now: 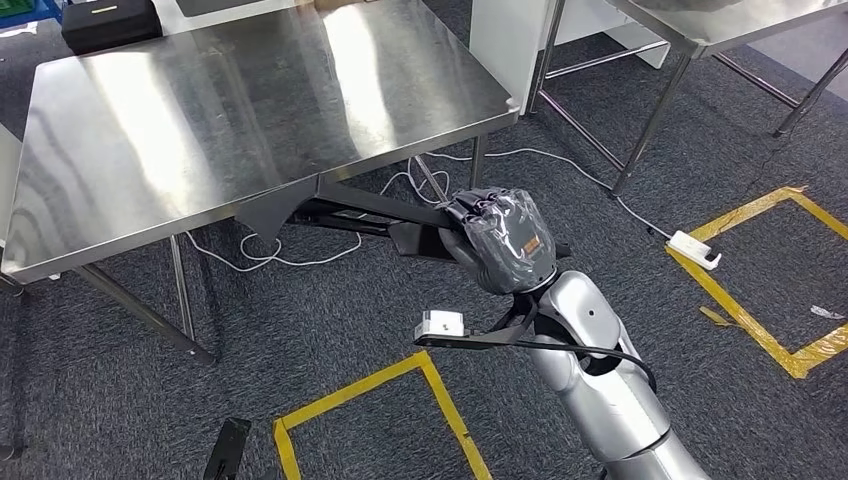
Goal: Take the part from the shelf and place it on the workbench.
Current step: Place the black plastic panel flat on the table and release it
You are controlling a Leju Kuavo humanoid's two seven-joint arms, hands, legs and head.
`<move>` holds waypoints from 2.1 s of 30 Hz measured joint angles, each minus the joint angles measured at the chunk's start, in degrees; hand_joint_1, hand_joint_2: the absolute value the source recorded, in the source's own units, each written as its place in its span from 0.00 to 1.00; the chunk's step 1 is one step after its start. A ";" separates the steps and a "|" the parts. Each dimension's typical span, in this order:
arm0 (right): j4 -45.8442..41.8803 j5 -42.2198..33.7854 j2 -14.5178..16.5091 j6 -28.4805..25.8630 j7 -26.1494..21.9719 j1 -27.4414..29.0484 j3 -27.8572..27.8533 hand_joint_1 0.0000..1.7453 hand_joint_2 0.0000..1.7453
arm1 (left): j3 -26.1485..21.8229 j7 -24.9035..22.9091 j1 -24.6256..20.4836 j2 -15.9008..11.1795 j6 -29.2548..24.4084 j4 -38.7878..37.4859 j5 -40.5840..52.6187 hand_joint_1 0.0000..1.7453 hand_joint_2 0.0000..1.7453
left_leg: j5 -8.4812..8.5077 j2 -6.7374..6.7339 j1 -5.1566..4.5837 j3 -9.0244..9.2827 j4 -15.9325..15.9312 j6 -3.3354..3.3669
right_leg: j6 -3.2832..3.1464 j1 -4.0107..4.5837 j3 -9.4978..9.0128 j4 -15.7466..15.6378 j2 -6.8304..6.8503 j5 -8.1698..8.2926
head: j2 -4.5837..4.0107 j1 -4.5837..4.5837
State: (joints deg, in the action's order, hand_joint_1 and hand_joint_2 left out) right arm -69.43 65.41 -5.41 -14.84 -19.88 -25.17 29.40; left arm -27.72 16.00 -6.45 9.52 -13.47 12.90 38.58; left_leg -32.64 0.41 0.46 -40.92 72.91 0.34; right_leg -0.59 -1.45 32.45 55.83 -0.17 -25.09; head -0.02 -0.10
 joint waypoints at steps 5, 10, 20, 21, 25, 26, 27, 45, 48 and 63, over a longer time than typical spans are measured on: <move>0.08 -0.13 0.13 0.03 -0.21 0.12 0.01 0.95 1.00 | -0.01 -0.01 0.10 -0.02 -0.01 -0.02 0.02 0.00 1.00 | 9.43 -0.36 0.21 2.61 -12.23 0.37 | 0.87 0.03 -2.88 -0.08 -0.27 -2.26 | 0.00 -0.03; 0.18 -0.94 0.32 0.73 -0.40 -0.20 -0.04 0.95 1.00 | -0.02 -0.04 0.15 0.08 -0.08 -0.05 -0.01 0.00 1.00 | 9.42 -0.25 -0.45 5.79 -16.58 2.56 | 2.60 0.81 -3.60 1.24 -0.28 -3.16 | 0.01 -0.07; 0.90 -1.73 0.08 1.55 -0.63 -0.50 -0.10 0.95 1.00 | -0.11 -0.01 0.32 0.20 -0.19 -0.13 -0.01 0.00 1.00 | 6.09 0.53 -1.32 10.06 -16.74 3.68 | 3.18 1.27 5.29 4.92 -0.08 0.20 | 0.00 0.17; 0.97 -1.68 0.00 1.56 -0.58 -0.59 -0.12 0.95 1.00 | -0.12 -0.01 0.32 0.21 -0.19 -0.20 0.00 0.00 1.00 | 5.68 0.58 -1.41 10.30 -16.72 3.45 | 2.72 1.52 4.32 2.10 -0.01 1.71 | 0.00 0.15; 1.19 -1.68 -0.38 1.59 -0.46 -1.27 -0.64 0.95 1.00 | -0.14 0.01 0.41 0.08 -0.13 -0.37 0.04 0.00 1.00 | 4.99 0.66 -1.56 10.35 -15.70 2.45 | 0.76 1.08 2.91 -0.06 0.03 2.63 | 0.01 0.10; 1.25 -1.70 -0.48 1.61 -0.46 -1.64 -0.83 0.95 1.00 | -0.13 0.02 0.34 0.03 -0.16 -0.38 0.11 0.00 1.00 | 4.67 0.60 -1.54 9.64 -14.38 2.17 | 0.71 0.61 2.49 -0.24 0.02 2.54 | 0.01 -0.04; 1.29 -1.74 -0.51 1.65 -0.45 -2.10 -0.95 0.95 1.00 | -0.11 0.02 0.25 -0.04 -0.20 -0.38 0.17 0.00 1.00 | 3.90 0.41 -1.39 8.27 -12.08 1.81 | 0.73 0.21 2.13 -0.33 -0.04 2.37 | 0.01 -0.19; 2.33 -0.32 -1.27 4.54 0.83 -12.33 -2.77 0.95 1.00 | -0.21 -0.06 0.22 -0.19 -0.28 -0.53 1.01 0.00 1.00 | 8.20 -0.01 -1.15 7.36 -16.49 4.39 | 2.36 0.97 6.87 15.16 -0.27 -5.67 | 0.01 -0.41; 2.64 0.24 -1.34 4.63 0.82 -12.39 -2.50 0.95 1.00 | -0.23 0.39 0.22 -0.08 -0.27 -0.52 1.19 0.00 1.00 | 7.46 0.33 -1.85 8.27 -16.47 4.65 | 2.48 1.58 9.98 16.04 -0.26 -4.73 | 0.00 -0.21; 3.18 2.87 -0.14 4.11 1.31 -11.69 -0.60 0.95 1.00 | -0.43 0.57 -0.49 0.21 -0.49 -0.49 1.73 0.00 1.00 | 0.09 0.00 0.57 -0.09 -0.25 -0.48 | -0.82 0.57 1.28 -1.48 0.50 2.89 | 0.00 -0.34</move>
State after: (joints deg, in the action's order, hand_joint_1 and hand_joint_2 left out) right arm -66.25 68.28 -5.55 -10.73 -18.57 -36.86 28.80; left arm -28.15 16.57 -6.94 9.74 -13.96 12.41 40.30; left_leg -32.55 0.41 1.04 -41.01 72.66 -0.14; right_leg -1.41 -0.88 33.73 54.35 0.33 -22.20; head -0.02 -0.45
